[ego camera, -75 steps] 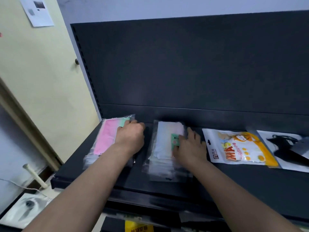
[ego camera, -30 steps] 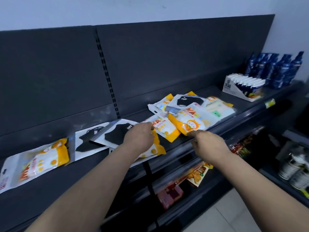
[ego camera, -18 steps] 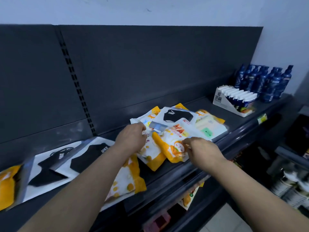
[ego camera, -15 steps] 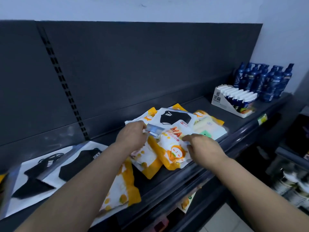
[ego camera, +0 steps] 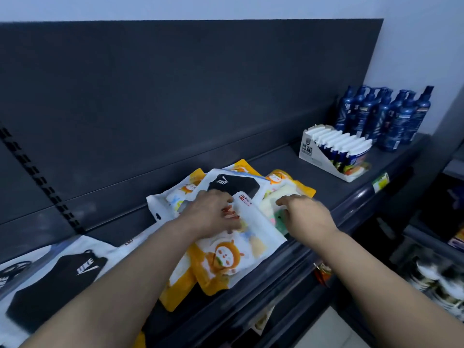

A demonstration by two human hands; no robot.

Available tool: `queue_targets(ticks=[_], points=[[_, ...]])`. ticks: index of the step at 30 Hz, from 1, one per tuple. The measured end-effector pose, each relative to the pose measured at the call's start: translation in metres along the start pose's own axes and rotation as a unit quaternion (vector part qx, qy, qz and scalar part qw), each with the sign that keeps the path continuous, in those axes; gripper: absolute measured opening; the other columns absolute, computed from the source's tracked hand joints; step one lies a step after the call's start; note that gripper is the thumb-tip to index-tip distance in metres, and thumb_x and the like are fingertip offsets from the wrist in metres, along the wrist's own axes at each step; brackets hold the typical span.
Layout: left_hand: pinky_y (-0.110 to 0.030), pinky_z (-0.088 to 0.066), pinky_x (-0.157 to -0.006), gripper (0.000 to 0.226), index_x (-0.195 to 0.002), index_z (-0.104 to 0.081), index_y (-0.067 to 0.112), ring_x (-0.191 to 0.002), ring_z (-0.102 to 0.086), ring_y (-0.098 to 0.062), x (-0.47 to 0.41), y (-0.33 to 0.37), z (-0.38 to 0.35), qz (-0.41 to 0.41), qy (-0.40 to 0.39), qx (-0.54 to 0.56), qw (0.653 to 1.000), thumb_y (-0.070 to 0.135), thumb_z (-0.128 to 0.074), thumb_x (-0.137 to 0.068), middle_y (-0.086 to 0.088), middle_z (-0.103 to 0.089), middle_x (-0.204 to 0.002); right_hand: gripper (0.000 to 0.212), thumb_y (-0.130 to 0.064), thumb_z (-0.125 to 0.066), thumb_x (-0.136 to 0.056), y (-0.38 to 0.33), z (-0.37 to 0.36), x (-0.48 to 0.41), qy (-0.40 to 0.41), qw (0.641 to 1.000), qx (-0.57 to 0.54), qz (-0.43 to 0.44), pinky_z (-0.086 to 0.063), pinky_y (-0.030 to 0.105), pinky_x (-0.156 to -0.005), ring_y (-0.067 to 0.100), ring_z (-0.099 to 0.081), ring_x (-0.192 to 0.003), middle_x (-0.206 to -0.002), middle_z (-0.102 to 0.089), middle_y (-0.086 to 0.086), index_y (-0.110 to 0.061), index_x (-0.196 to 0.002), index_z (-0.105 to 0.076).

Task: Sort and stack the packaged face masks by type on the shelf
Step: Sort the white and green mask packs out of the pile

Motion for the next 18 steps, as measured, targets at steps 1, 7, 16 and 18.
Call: queue_targets(ticks=[1, 7, 16, 18], points=[[-0.043, -0.037, -0.105, 0.076, -0.139, -0.04, 0.035, -0.134, -0.031, -0.019, 0.001, 0.008, -0.011, -0.01, -0.031, -0.02, 0.999, 0.061, -0.068, -0.073, 0.007, -0.037, -0.146, 0.044, -0.016, -0.047, -0.088, -0.001, -0.002, -0.004, -0.012, 1.0, -0.002, 0.017, -0.046, 0.035, -0.089, 0.024, -0.053, -0.117, -0.127, -0.058, -0.001, -0.03, -0.13, -0.052], [-0.046, -0.029, -0.111, 0.084, -0.147, -0.027, 0.038, -0.141, -0.023, -0.026, -0.003, -0.016, -0.013, 0.074, -0.069, -0.102, 0.99, 0.057, -0.068, -0.076, 0.004, -0.023, -0.156, 0.045, -0.015, -0.046, -0.091, 0.002, -0.008, -0.029, -0.055, 0.994, -0.014, 0.094, -0.041, 0.032, -0.091, 0.024, -0.05, -0.122, -0.137, -0.051, 0.0, -0.027, -0.135, -0.047], [-0.044, -0.041, -0.102, 0.056, -0.142, -0.04, 0.027, -0.133, -0.039, -0.025, 0.009, -0.026, 0.013, 0.198, 0.089, -0.045, 0.975, 0.019, -0.051, -0.088, 0.003, -0.038, -0.149, 0.077, -0.048, -0.054, -0.09, -0.019, -0.045, -0.049, -0.208, 0.949, 0.035, 0.234, -0.007, 0.052, -0.117, 0.022, 0.001, -0.148, -0.16, -0.007, -0.003, -0.023, -0.151, -0.014], [-0.044, -0.043, -0.101, 0.054, -0.139, -0.045, 0.025, -0.131, -0.043, -0.025, 0.012, -0.022, 0.01, 0.207, 0.118, -0.032, 0.971, 0.016, -0.05, -0.086, 0.002, -0.043, -0.146, 0.081, -0.054, -0.06, -0.083, -0.018, -0.042, -0.057, -0.186, 0.951, 0.046, 0.242, -0.01, 0.054, -0.116, 0.023, -0.012, -0.145, -0.155, -0.022, -0.001, -0.024, -0.148, -0.023]])
Point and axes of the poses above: each hand's wrist, its own x-axis away from the middle knuckle, its own z-axis out of the back of the hand, y = z × x, the point moved 10 cm from there along -x, towards the middle knuckle
